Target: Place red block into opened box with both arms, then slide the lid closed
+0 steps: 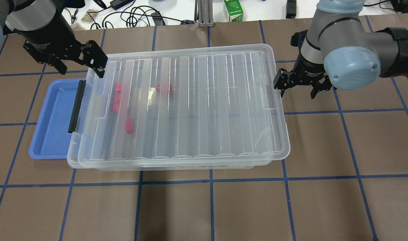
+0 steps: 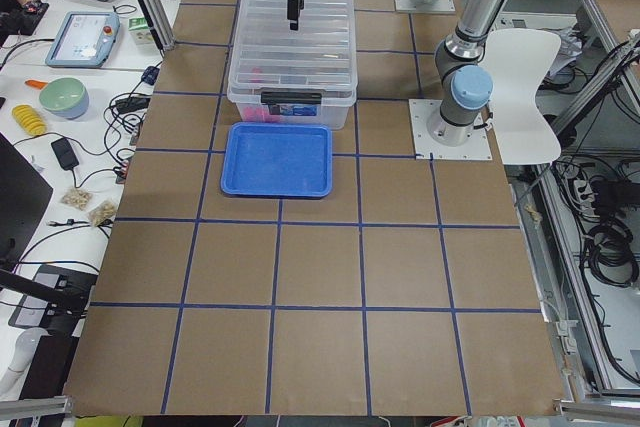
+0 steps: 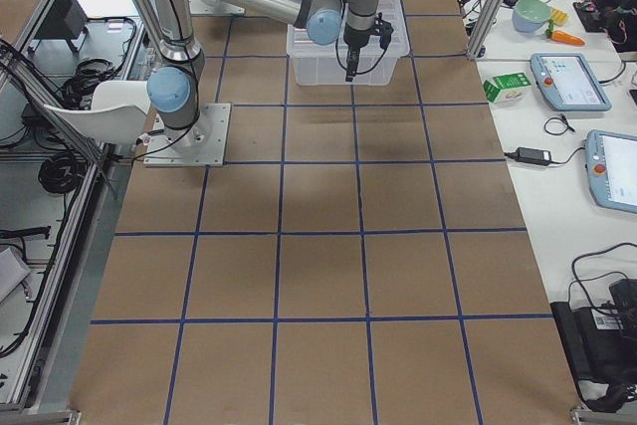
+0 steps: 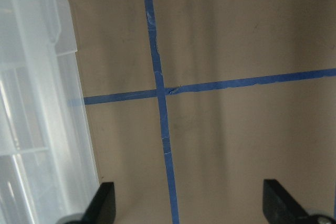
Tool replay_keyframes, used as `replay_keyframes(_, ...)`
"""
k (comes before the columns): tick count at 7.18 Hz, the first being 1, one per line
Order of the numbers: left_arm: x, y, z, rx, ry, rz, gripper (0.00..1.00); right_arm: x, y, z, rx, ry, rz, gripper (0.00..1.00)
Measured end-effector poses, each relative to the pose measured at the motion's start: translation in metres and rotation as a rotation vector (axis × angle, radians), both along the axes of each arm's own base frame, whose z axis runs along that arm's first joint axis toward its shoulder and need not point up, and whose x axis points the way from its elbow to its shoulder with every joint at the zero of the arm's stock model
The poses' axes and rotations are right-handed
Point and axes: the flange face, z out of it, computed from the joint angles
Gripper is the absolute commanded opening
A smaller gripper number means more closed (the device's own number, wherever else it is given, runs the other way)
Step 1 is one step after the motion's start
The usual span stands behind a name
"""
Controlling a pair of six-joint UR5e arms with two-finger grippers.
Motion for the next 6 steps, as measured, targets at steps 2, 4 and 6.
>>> replay_keyframes(2,0.000,-0.001,-0.003,0.005,0.001,0.000,1.00,-0.002,-0.006,0.028,-0.043,0.012,0.009,1.00)
replay_keyframes(4,0.000,-0.003,-0.005,0.007,0.002,0.000,1.00,-0.002,0.003,0.076,-0.053,0.013,0.012,1.00)
replay_keyframes(6,0.000,-0.004,-0.006,0.010,0.003,0.003,1.00,0.002,0.042,0.128,-0.053,-0.010,0.010,1.00)
